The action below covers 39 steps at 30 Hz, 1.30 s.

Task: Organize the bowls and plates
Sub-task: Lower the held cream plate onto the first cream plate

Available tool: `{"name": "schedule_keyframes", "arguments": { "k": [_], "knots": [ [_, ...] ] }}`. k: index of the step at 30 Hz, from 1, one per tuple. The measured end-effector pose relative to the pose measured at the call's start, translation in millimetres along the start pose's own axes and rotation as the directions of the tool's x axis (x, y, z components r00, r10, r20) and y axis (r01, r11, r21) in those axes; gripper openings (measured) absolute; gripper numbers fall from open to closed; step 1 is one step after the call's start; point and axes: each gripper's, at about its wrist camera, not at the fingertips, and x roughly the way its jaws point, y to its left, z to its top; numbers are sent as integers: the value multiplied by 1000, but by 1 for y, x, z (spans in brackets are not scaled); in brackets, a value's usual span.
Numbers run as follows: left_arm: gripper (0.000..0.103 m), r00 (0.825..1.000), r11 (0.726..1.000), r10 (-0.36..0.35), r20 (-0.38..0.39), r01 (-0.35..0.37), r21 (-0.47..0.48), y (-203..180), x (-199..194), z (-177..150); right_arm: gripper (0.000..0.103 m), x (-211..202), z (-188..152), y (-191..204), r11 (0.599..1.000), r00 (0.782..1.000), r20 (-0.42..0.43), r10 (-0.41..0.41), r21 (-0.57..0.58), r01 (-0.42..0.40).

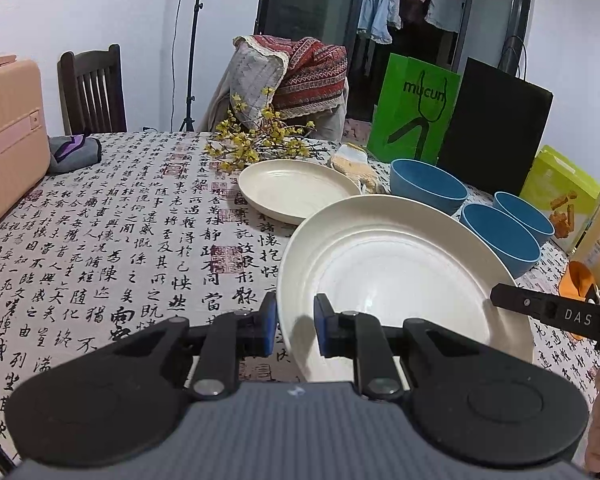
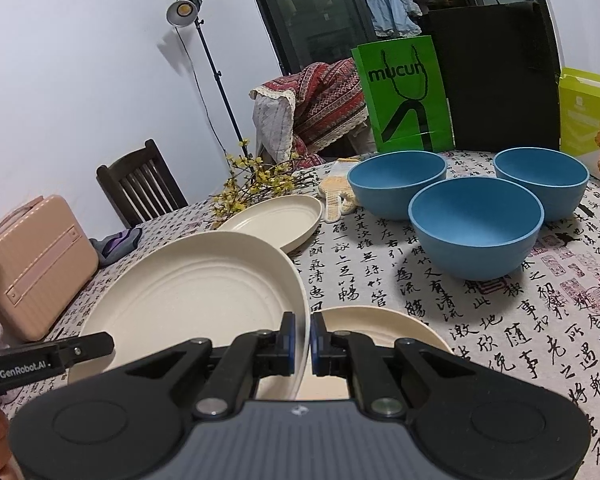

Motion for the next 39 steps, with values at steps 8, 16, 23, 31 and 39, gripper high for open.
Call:
{"name": "schedule_keyframes", "arguments": {
  "k": [8,16,23,31,39],
  "knots": [
    [19,1000,1000,-4,-6,4,11,-8,4,-1,8,-2,-1,-9,1000,1000,2,-4,10,4],
    [19,1000,1000,-9,-14,9,19,-16,8,-2,8,-4,-2,-18,1000,1000,4,-9,14,9],
    [19,1000,999,-11,-22,12,31,-23,12,-4,8,-6,-4,-27,1000,1000,6,-13,23,13],
    [19,999,999,-15,-36,17,41,-30,18,-6,8,-7,-8,-36,999,1000,4,-17,35,17],
    [19,999,998,-15,-48,17,54,-37,23,-8,8,-8,-11,-42,999,1000,5,-22,40,22]
  ]
}}
